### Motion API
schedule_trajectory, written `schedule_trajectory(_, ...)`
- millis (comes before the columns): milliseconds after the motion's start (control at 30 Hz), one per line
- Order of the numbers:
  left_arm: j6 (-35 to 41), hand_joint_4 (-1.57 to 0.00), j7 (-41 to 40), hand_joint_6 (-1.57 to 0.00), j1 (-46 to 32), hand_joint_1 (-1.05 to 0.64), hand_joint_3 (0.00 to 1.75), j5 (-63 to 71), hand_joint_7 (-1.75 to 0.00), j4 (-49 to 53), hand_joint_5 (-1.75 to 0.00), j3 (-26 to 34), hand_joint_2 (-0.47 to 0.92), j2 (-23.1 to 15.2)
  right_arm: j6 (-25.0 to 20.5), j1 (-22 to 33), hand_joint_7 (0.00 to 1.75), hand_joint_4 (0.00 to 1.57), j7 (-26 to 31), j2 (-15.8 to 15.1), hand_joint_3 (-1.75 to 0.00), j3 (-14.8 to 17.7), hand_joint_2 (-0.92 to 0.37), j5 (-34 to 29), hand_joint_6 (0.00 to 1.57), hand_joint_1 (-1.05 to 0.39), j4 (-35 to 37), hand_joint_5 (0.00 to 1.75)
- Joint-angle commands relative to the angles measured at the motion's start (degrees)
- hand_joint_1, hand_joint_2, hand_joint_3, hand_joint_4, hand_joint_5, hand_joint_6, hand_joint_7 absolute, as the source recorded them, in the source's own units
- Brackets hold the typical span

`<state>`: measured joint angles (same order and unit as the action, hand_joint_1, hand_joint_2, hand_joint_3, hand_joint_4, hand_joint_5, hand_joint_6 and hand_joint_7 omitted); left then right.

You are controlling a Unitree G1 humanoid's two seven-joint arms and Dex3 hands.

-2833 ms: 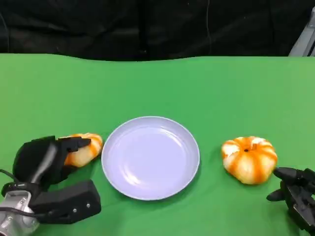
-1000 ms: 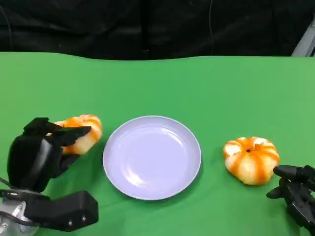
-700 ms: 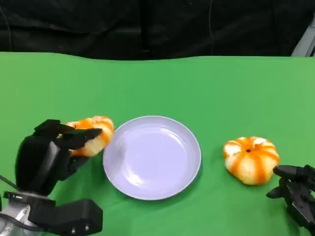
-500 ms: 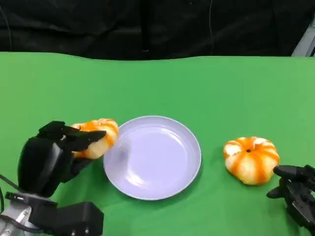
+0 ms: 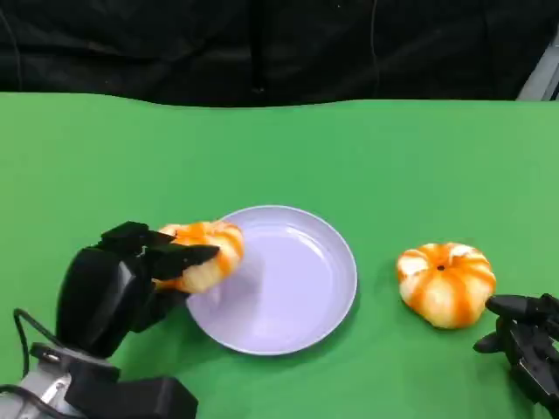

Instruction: Grasp the bread from the table and place it into the plate.

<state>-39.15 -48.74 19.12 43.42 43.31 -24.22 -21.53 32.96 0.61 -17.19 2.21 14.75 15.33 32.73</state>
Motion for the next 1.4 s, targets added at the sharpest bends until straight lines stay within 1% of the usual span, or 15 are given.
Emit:
schedule_trajectory(33, -0.31, -0.97, 1.11, -1.28, 0.35, 0.09, 0.00, 0.40, 0.00, -1.09, -0.71, 0.30, 0.87, -0.13, 0.78, -0.08, 0.67, 0.67, 0.29, -0.87, -0.42, 0.35, -0.92, 0.26, 0.90, -0.01, 0.09, 1.33)
schedule_trajectory(233, -0.44, -0.96, 1.52, -1.28, 0.49, 0.08, 0.00, 0.63, 0.00, -1.22, -0.71, 0.24, 0.87, 0.04, 0.77, -0.02, 0.67, 0.67, 0.33, -0.83, -0.42, 0.33, -0.92, 0.24, 0.90, -0.01, 0.02, 1.33)
schedule_trajectory(267, -0.10, -0.97, 2.43, -1.28, 1.82, 0.07, 0.00, 1.28, 0.00, -0.23, -0.70, -0.97, 0.87, 1.53, 0.89, -0.10, 0.67, 0.67, 0.23, -0.76, -0.43, 0.24, -0.92, 0.20, 0.90, 0.00, 0.23, 1.33)
schedule_trajectory(333, 0.31, -1.01, 3.51, -1.27, 3.50, 0.07, 0.00, 2.12, 0.00, 1.10, -0.62, -2.39, 0.87, 3.41, 1.06, -0.22, 0.67, 0.68, 0.09, -0.66, -0.45, 0.14, -0.92, 0.16, 0.90, 0.01, 0.52, 1.34)
schedule_trajectory(467, 0.29, -1.03, 3.58, -1.27, 4.06, 0.07, 0.00, 2.43, 0.00, 1.87, -0.57, -2.64, 0.86, 3.93, 1.19, -0.30, 0.68, 0.67, 0.04, -0.67, -0.46, 0.12, -0.92, 0.17, 0.90, 0.01, 0.70, 1.35)
schedule_trajectory(533, 0.28, -1.05, 3.65, -1.28, 5.78, 0.07, 0.00, 3.33, 0.00, 4.15, -0.57, -3.91, 0.87, 5.38, 1.16, 0.07, 0.68, 0.67, 0.41, -0.44, -0.45, 0.07, -0.92, 0.01, 0.89, 0.00, 0.07, 1.34)
schedule_trajectory(633, 0.16, -1.05, 3.89, -1.28, 7.08, 0.07, 0.00, 3.51, -0.01, 6.29, -0.59, -4.78, 0.87, 6.56, 1.04, 0.23, 0.68, 0.66, 0.59, -0.33, -0.44, 0.02, -0.92, 0.04, 0.89, -0.02, -0.18, 1.34)
schedule_trajectory(800, 0.42, -1.04, 4.01, -1.28, 8.83, 0.05, 0.01, 4.00, 0.00, 9.67, -0.59, -6.31, 0.89, 8.83, 1.68, 0.05, 0.69, 0.67, 0.44, -0.46, -0.45, 0.10, -0.92, 0.06, 0.89, 0.00, 0.51, 1.35)
schedule_trajectory(933, 0.48, -1.03, 3.42, -1.27, 9.57, 0.04, 0.01, 4.28, 0.00, 11.23, -0.60, -7.27, 0.90, 9.50, 2.04, 0.08, 0.69, 0.67, 0.41, -0.55, -0.44, 0.13, -0.92, 0.05, 0.89, -0.01, 0.77, 1.34)
schedule_trajectory(1267, 0.34, -1.01, 2.75, -1.27, 10.21, 0.04, 0.00, 4.42, 0.00, 12.42, -0.64, -7.92, 0.90, 9.76, 2.00, 0.14, 0.68, 0.67, 0.49, -0.55, -0.44, 0.10, -0.92, 0.08, 0.89, -0.01, 0.60, 1.33)
schedule_trajectory(1300, 1.75, -1.01, 3.57, -1.27, 10.44, 0.04, 0.00, 4.97, 0.00, 12.76, -0.64, -8.33, 0.90, 9.61, 1.80, 0.12, 0.68, 0.67, 0.40, -0.49, -0.44, 0.11, -0.92, 0.28, 0.89, -0.01, 0.48, 1.33)
schedule_trajectory(1333, 2.82, -0.94, 4.18, -1.07, 10.61, -0.13, 0.00, 5.37, 0.00, 13.00, -0.35, -8.65, 0.91, 9.48, 1.65, 0.10, 0.68, 0.67, 0.33, -0.44, -0.43, 0.11, -0.92, 0.43, 0.89, -0.01, 0.40, 1.32)
schedule_trajectory(1367, 3.60, -0.94, 4.57, -1.00, 10.72, -0.18, 0.00, 5.60, 0.00, 13.13, -0.21, -8.91, 0.91, 9.39, 1.56, 0.08, 0.68, 0.67, 0.29, -0.41, -0.43, 0.12, -0.92, 0.52, 0.89, -0.01, 0.37, 1.32)
schedule_trajectory(1400, 4.59, -0.93, 4.77, -0.94, 10.68, -0.23, 0.00, 5.89, 0.00, 12.94, -0.11, -9.20, 0.91, 9.17, 1.69, 0.00, 0.67, 0.67, 0.28, -0.47, -0.43, 0.14, -0.92, 0.46, 0.89, -0.02, 0.59, 1.32)
